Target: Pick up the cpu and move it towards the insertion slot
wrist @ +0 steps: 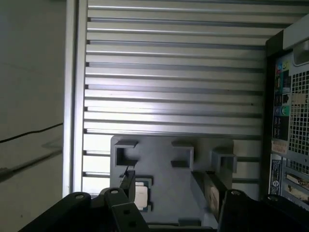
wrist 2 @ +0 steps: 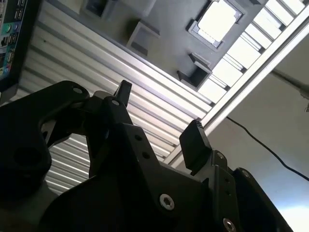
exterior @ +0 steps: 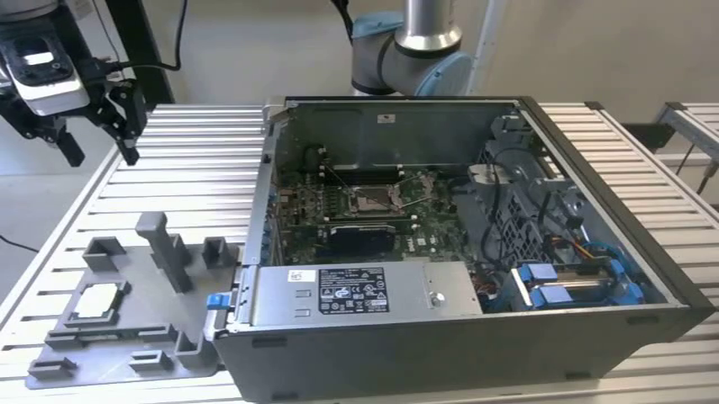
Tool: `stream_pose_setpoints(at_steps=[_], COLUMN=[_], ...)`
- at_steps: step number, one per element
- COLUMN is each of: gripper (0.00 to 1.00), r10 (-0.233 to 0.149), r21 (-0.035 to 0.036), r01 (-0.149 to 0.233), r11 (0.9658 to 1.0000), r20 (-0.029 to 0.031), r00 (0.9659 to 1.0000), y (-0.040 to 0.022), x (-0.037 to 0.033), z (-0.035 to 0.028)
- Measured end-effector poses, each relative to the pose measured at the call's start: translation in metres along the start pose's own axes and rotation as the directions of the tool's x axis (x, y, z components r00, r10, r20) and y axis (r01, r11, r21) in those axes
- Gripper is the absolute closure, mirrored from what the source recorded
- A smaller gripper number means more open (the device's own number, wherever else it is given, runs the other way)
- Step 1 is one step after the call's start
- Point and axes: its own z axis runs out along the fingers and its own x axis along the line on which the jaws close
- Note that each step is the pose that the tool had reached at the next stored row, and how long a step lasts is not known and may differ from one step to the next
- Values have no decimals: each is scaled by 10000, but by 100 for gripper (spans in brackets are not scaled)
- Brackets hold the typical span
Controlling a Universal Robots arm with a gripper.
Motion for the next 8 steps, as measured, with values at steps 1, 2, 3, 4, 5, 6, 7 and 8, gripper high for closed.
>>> stream_pose_setpoints(at_steps=[1,2,3,4,5,6,7,8], gripper=[0,0,0,0,0,0,0,0], r10=[0,1,0,0,0,0,1,1], r21=[0,-1,0,0,0,0,0,0], r01=[0,-1,0,0,0,0,-1,-1], r11=[10000,10000,10000,10000,10000,10000,10000,10000], r20=[0,1,0,0,0,-1,-1,0], r00=[10000,10000,10000,10000,10000,10000,10000,10000], y=[0,0,0,0,0,0,-2,-4], x=[0,0,0,1,2,3,6,10], z=[0,0,0,0,0,0,0,0])
